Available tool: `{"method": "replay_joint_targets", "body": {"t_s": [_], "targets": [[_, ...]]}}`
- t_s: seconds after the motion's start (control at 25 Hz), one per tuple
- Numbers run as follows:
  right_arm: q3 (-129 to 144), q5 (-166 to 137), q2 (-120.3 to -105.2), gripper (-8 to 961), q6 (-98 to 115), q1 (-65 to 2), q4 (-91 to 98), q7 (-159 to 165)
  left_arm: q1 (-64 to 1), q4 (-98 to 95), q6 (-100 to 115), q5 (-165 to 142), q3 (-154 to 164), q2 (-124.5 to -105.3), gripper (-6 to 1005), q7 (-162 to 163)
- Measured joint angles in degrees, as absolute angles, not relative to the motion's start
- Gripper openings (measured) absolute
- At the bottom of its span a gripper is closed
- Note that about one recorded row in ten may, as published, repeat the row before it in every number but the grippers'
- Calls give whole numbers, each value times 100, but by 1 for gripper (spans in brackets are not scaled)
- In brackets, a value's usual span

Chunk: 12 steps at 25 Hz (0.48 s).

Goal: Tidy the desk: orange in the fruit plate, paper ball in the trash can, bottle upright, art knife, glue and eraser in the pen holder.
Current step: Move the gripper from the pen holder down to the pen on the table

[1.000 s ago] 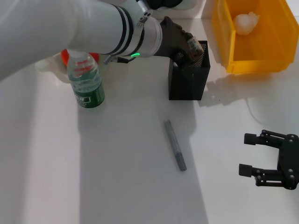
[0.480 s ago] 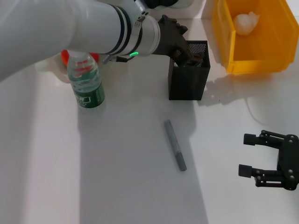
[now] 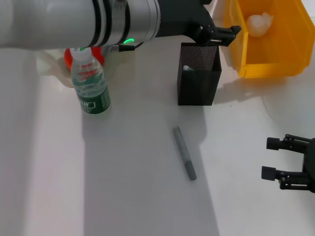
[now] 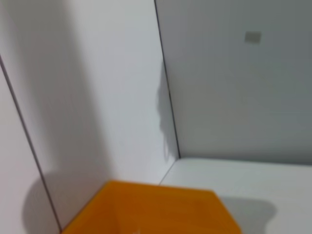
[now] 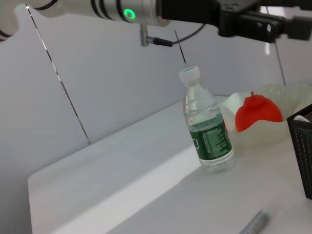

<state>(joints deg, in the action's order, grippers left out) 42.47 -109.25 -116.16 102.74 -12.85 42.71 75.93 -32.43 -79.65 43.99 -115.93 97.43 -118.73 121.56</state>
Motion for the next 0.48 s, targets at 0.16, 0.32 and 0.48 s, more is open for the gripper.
{"method": "replay_joint_targets", "body": {"t_s": [0.16,0.32,0.48], "targets": [[4245,-10937,-11586,833,10243,-1256,4515,7963,-2649,-8026,4789,-9762,9404,-11872,866,10327],[4171,-11183,-11558,833,10221,-1270,5012,8691,-2110,-7409,5917,-8234,8877,-11866,866,8642],[4106,-11415,-11576,834,10216,-1324,5401,9133,-1978,-6631,6885,-7603,8498,-11863,865,7885]]}}
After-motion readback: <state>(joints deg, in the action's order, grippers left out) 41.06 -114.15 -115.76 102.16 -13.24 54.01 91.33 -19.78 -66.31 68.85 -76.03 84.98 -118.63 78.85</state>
